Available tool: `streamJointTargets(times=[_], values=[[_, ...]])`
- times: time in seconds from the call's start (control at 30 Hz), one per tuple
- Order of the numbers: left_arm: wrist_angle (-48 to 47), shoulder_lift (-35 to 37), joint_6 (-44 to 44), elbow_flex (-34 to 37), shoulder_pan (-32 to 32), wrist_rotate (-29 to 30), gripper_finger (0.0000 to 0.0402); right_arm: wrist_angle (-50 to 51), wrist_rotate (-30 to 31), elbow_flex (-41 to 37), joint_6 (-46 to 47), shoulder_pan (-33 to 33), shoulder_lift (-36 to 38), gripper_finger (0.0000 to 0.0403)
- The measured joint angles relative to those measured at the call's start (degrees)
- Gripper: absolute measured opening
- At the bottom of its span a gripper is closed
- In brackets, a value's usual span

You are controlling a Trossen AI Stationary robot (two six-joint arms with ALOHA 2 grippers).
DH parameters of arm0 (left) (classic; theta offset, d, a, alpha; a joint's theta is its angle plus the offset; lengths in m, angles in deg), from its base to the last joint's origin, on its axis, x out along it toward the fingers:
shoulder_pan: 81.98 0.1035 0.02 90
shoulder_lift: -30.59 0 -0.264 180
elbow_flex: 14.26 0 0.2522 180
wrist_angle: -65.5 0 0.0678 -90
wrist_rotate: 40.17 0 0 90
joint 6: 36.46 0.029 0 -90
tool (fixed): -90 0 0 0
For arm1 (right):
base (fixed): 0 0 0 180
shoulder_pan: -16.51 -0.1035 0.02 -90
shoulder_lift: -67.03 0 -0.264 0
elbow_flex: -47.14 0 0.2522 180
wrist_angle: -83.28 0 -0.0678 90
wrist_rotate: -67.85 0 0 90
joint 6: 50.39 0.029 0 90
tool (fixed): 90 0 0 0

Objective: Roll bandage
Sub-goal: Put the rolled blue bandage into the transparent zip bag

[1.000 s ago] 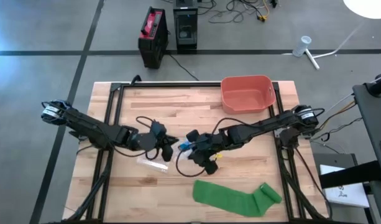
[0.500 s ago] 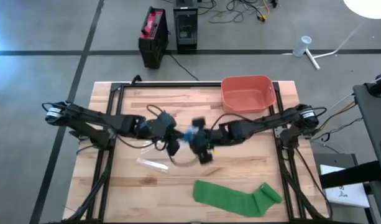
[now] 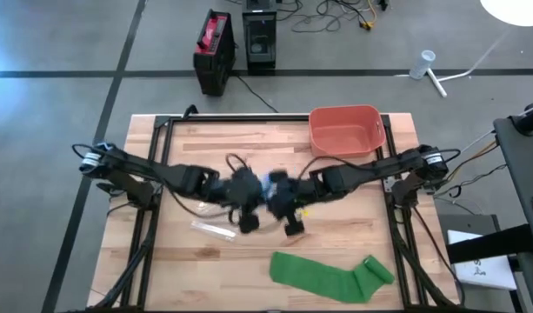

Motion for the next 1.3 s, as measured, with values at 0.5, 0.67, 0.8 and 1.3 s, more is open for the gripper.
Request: streamJointTargets(times=[0.5, 0.67, 0.8, 1.3], values=[[-2.8, 0.0, 1.4, -0.7, 0.2, 0.4, 0.0, -1.0, 10.1, 0.0, -0.1, -2.7, 1.3, 0.0134], [-4.7, 0.9, 1.6, -0.6, -0.1, -1.1, 0.0, 1.7, 15.1, 0.0, -1.4, -4.9, 4.9, 0.0205], [-4.4, 1.2, 1.5, -0.6, 0.0, -1.4, 0.0, 1.9, 17.0, 0.0, -1.6, -5.6, 5.9, 0.0249], [-1.3, 1.2, 2.3, -0.6, -0.5, -1.7, 0.0, 3.0, 16.5, -0.1, 4.2, -3.4, 1.1, 0.0275]])
